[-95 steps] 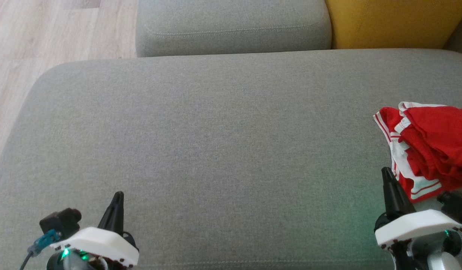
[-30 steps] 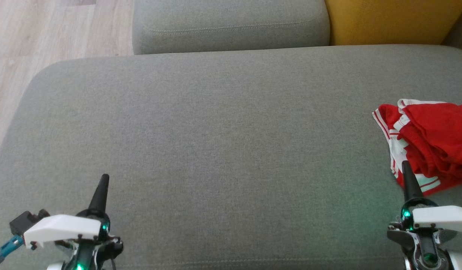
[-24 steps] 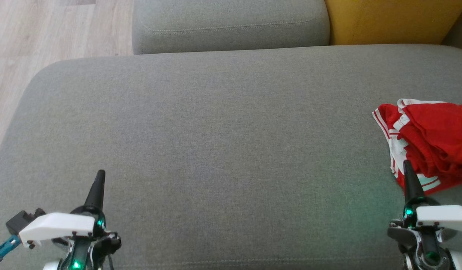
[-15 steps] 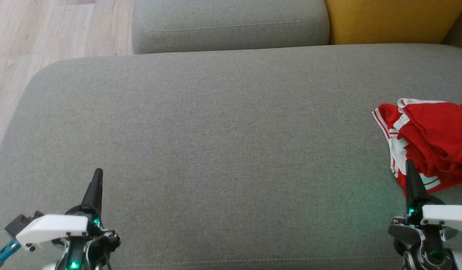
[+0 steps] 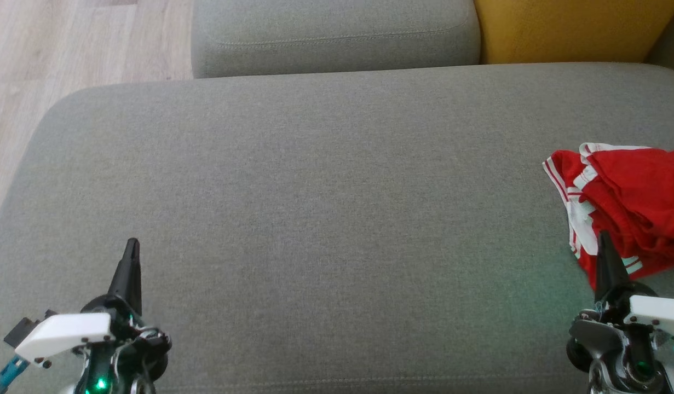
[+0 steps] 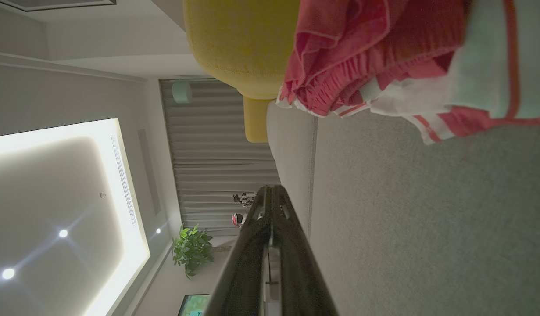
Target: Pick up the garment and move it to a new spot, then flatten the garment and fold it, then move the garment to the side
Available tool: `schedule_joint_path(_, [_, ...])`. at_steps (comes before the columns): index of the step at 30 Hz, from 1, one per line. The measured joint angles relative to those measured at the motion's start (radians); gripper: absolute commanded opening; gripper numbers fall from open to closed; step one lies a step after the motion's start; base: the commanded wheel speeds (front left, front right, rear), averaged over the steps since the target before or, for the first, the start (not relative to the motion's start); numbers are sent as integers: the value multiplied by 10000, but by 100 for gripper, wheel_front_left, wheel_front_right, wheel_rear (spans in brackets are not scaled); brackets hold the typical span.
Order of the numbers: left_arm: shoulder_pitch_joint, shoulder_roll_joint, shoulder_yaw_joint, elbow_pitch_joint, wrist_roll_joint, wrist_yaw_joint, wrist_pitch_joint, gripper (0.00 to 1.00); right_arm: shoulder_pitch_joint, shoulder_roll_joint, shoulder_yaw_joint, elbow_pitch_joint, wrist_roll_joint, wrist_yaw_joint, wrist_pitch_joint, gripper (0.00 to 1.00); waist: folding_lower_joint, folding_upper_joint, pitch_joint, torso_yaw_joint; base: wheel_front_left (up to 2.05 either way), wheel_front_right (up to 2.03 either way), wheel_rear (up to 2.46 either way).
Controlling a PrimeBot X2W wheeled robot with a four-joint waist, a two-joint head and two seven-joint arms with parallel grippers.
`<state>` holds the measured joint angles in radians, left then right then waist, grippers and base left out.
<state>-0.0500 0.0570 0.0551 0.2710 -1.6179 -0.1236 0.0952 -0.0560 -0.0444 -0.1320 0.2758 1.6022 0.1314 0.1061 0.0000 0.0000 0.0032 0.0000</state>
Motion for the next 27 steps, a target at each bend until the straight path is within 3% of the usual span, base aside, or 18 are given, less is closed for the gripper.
schedule_joint_path(27, [-11, -46, 119, 31, -40, 0, 13, 0, 0, 0, -13, 4, -2, 0, 0, 0, 0, 0, 0, 0, 0, 0, 0])
